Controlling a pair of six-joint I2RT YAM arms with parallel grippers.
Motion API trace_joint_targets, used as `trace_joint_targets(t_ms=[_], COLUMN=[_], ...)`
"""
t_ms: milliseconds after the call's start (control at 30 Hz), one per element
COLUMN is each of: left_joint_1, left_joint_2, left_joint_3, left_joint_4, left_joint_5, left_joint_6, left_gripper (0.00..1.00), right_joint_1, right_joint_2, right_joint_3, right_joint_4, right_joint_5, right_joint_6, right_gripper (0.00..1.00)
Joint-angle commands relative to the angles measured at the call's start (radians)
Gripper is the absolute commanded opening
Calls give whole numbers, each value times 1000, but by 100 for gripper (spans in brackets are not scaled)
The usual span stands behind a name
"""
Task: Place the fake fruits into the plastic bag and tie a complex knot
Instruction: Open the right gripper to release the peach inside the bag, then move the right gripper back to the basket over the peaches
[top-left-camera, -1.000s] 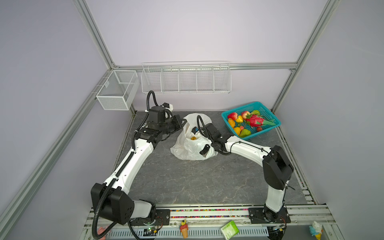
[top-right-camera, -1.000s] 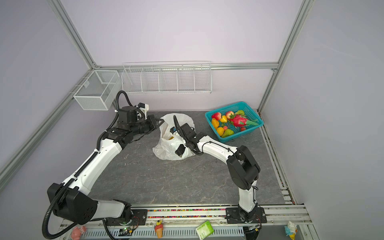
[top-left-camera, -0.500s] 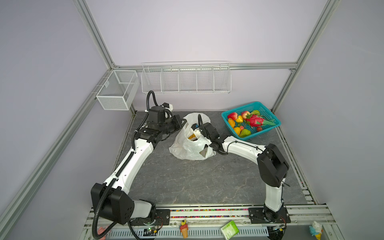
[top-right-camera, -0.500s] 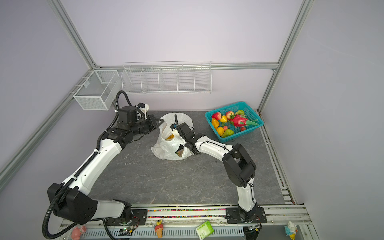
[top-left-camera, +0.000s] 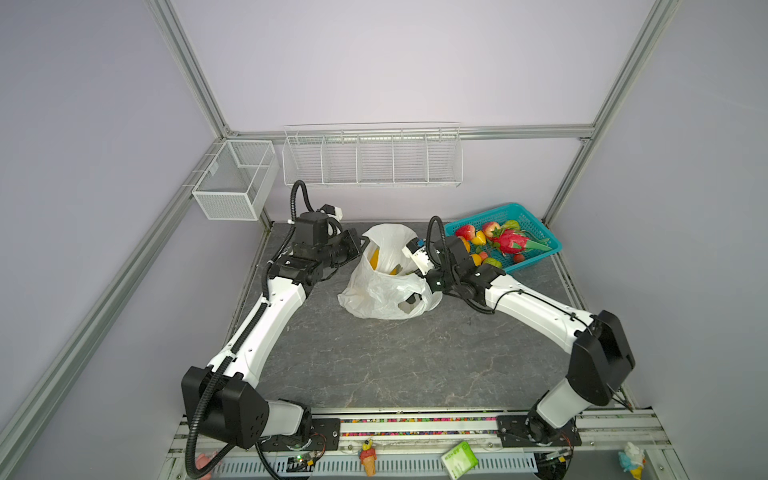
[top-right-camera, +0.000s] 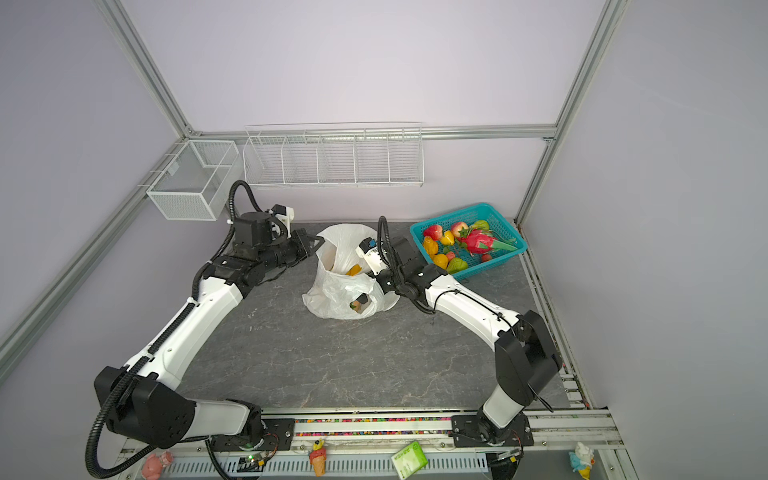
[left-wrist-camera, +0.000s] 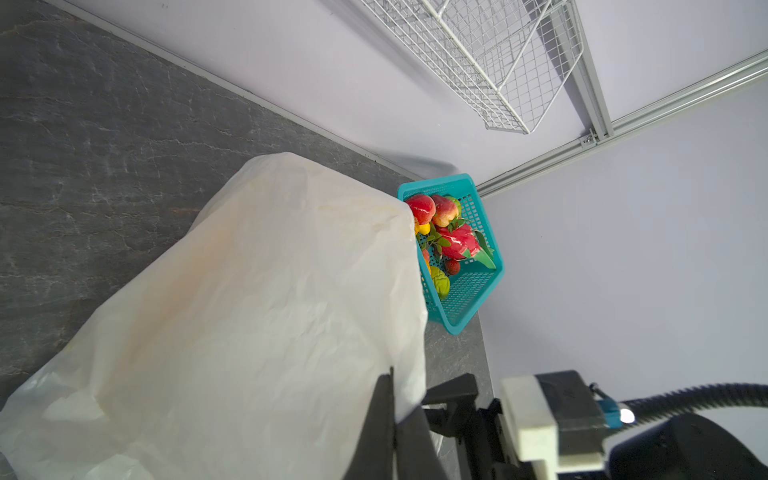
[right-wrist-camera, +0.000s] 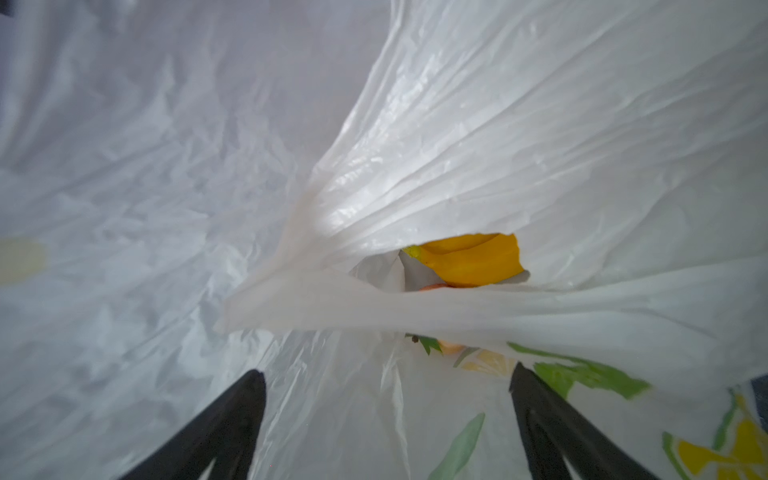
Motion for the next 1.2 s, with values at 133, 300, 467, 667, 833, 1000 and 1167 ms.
trace_joint_targets(t_ms=[133,300,467,667,833,1000,1167], left_joint_1=[9,11,11,11,11,11,11], left_joint_2=[-12,-12,-17,-19,-21,-24,-24], left_joint_3=[-14,-14,-14,-14,-15,-18,-17], left_joint_4=[-6,-4,0,2,5,6,8], left_joint_5=[-24,-20,-17,-8,-9,-8,-4], left_joint_6=[27,25,25,23,23,24,24], left_gripper=[0,0,0,0,0,0,0], right_joint_1=[-89,-167,-242,-421,-465,-538,-551], right_joint_2=[-145,-226,-233,-88,104,278,421], right_joint_3=[-49,-39,-28,51,187,306,406], right_joint_4=[-23,-160,-208,-186,-152,-99,-47], right_joint_5=[-20,370,645,510,420,349,312], right_joint_6=[14,-28,-89,-27,48,188,296], right_gripper=[93,93,94,95,95,93,93])
